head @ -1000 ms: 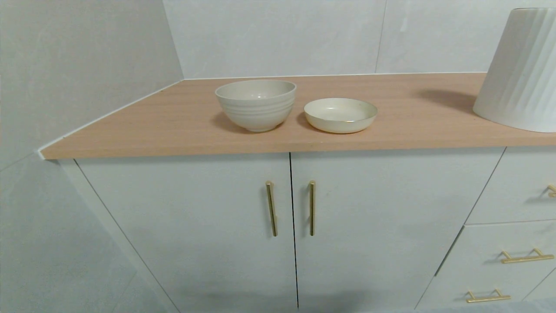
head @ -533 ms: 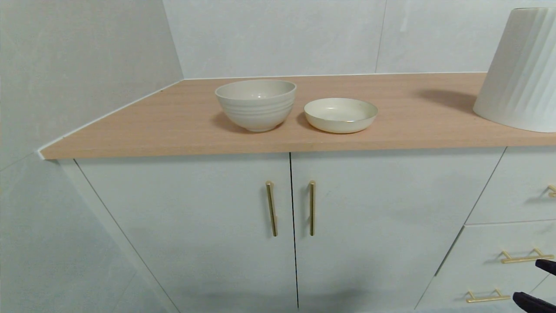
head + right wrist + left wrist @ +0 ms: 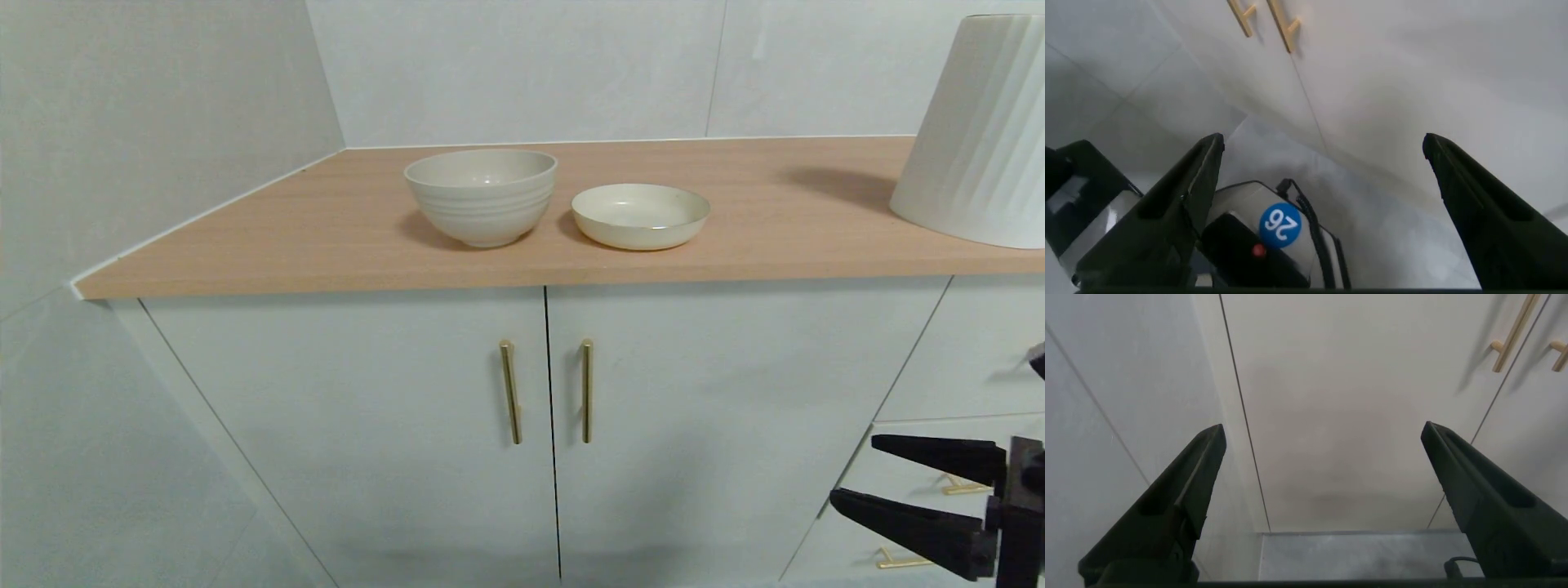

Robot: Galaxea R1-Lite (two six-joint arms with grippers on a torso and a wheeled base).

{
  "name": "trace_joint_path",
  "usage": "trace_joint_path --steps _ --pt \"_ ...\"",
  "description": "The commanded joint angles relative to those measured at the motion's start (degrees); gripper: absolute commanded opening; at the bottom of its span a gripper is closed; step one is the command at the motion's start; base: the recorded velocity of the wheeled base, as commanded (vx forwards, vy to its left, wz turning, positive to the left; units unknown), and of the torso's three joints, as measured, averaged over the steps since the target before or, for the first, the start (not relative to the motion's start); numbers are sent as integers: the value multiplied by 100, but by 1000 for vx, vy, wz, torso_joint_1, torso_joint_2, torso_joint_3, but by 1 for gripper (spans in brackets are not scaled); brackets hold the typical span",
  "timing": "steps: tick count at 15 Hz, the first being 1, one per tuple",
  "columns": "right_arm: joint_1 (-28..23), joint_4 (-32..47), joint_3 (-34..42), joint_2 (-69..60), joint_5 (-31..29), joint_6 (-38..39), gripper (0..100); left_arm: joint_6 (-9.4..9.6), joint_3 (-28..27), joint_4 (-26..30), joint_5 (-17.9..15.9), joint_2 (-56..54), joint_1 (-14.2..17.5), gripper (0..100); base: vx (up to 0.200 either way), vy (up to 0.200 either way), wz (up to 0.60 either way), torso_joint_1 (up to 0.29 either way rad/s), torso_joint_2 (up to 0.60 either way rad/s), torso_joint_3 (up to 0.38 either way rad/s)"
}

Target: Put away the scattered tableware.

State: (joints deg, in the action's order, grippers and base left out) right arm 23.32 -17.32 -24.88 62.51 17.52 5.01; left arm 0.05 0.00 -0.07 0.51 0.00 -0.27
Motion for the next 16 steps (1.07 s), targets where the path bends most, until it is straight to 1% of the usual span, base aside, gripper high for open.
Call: trace_joint_path --steps 1,4,7,11,13,15,16 --pt "507 -149 -553 1079 -29 0 100 4 0 -1 2 9 0 100 0 0 0 0 0 0" --pt "937 -149 -1476 2089 -20 0 100 4 0 -1 2 9 0 100 0 0 0 0 0 0" --pt "1228 -131 -2091 2634 24 9 100 4 0 -1 2 9 0 100 0 0 0 0 0 0" --pt "1333 -263 -2126 3030 24 299 100 -5 0 -1 2 9 0 100 0 0 0 0 0 0" --pt "1333 -570 -2100 3135 24 395 100 -5 0 -1 2 9 0 100 0 0 0 0 0 0" --pt "1333 -711 -2100 3214 24 527 100 -5 0 -1 2 9 0 100 0 0 0 0 0 0" --pt "1333 -799 -2091 3258 24 580 100 -5 0 -1 2 0 0 100 -200 0 0 7 7 -7"
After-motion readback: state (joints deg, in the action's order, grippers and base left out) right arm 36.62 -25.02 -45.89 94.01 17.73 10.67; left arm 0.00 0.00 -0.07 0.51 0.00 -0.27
